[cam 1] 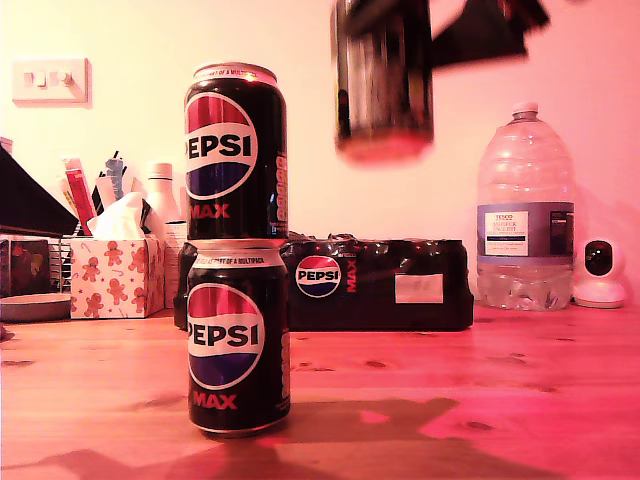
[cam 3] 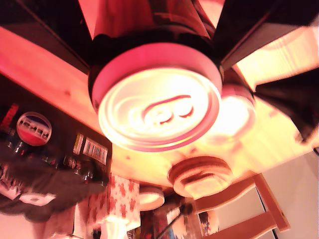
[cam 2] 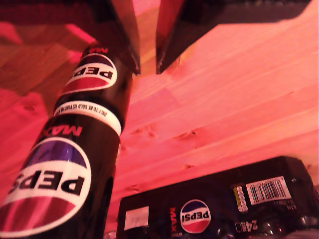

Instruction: Stack up the Pepsi cans on top of each other

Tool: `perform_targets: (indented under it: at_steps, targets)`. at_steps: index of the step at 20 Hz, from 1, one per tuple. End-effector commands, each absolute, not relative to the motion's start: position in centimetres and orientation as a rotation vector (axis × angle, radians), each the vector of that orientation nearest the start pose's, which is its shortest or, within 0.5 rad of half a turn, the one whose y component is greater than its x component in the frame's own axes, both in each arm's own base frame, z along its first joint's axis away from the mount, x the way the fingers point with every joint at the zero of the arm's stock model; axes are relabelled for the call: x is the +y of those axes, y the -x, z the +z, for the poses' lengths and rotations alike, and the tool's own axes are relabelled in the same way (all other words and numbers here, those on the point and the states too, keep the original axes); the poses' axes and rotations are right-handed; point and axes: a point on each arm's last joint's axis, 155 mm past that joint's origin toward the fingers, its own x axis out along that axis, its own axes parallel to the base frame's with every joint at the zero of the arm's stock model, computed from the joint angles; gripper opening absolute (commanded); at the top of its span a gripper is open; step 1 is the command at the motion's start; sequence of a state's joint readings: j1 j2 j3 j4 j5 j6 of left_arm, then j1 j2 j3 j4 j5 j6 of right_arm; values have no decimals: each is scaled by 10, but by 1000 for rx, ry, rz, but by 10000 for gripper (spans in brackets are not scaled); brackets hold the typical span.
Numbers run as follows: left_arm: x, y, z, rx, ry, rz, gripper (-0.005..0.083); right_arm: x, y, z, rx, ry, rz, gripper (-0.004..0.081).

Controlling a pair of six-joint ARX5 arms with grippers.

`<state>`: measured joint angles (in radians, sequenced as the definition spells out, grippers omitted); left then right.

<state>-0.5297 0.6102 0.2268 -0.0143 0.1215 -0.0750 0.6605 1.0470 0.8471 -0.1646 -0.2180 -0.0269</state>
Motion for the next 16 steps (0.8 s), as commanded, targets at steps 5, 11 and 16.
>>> perform_targets:
  at_steps: [5,11,16]
  targets:
    - [-164,-233,120,411,-14,-634,75,267,-261,340,175,65,912,388]
    - [-165,-235,124,393,-10,-635,75,292,-256,348,138,42,971,388]
    - [-165,-235,124,392,-10,-636,75,309,-251,360,109,30,1010,388]
